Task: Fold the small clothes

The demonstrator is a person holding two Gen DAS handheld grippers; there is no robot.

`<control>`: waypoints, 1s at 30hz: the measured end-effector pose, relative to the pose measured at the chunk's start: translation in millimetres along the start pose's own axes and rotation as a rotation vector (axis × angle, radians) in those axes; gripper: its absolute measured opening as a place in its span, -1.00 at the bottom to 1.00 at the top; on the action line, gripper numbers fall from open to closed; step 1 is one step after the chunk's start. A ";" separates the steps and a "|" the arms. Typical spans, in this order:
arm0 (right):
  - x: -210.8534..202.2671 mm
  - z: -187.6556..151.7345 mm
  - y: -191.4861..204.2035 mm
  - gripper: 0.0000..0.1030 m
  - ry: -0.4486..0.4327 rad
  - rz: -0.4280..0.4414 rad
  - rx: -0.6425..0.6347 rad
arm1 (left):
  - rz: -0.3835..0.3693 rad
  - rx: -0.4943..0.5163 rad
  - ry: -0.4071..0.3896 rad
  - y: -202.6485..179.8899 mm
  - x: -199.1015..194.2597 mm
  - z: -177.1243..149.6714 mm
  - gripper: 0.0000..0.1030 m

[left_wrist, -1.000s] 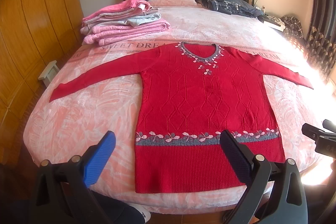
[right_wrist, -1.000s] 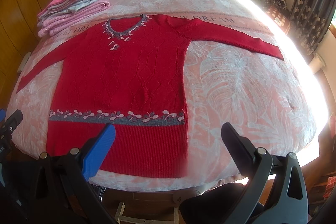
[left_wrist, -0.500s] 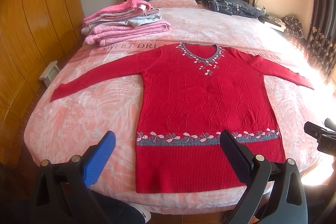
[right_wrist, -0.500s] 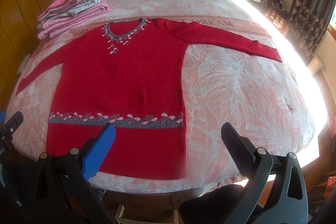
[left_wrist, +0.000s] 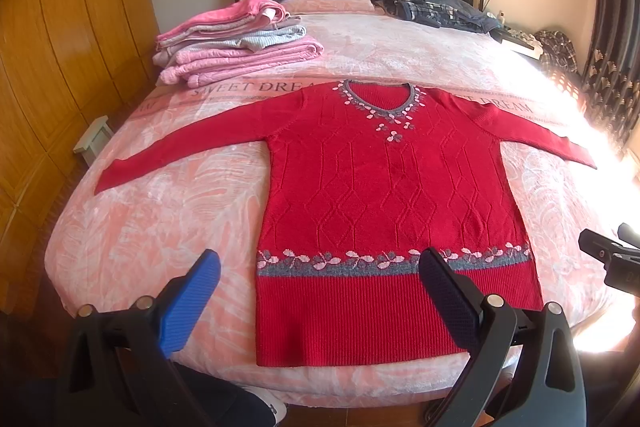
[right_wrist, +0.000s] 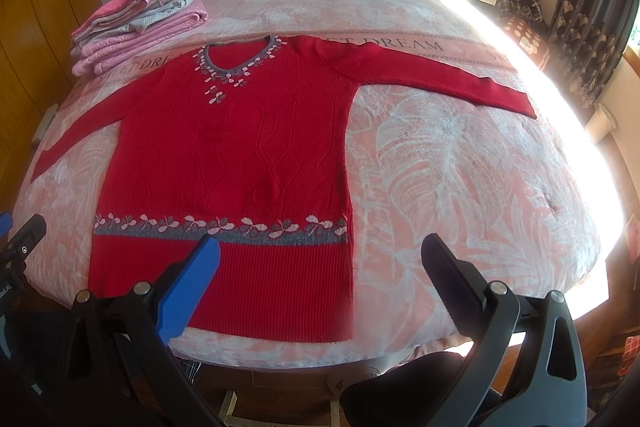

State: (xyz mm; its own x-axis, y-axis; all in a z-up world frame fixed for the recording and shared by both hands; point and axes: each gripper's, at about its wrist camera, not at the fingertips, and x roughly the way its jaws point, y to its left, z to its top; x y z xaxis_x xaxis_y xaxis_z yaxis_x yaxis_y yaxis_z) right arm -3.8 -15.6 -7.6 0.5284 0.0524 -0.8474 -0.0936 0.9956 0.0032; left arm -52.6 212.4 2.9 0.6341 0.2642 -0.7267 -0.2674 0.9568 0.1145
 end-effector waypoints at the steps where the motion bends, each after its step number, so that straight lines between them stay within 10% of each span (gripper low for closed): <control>1: -0.1 0.0 -0.1 0.94 0.000 0.000 0.000 | 0.000 0.000 0.001 -0.9 -0.3 0.1 0.93; 19: 4.7 6.2 -8.7 0.94 -0.003 0.023 0.022 | -0.008 -0.007 0.023 -1.8 8.5 1.8 0.93; 24: 33.0 44.3 -47.7 0.94 0.025 0.048 0.098 | -0.049 -0.043 0.111 -3.0 49.8 26.5 0.93; 30: 103.0 113.6 -121.4 0.94 0.069 0.046 0.187 | 0.046 -0.002 0.034 -15.7 106.0 86.5 0.93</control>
State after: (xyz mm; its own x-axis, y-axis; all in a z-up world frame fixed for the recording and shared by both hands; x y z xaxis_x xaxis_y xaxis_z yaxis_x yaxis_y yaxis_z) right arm 157.9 -122.2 -34.9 0.4678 0.0991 -0.8783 0.0456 0.9897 0.1360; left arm 81.5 235.9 -17.3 0.5962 0.3035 -0.7433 -0.2973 0.9434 0.1467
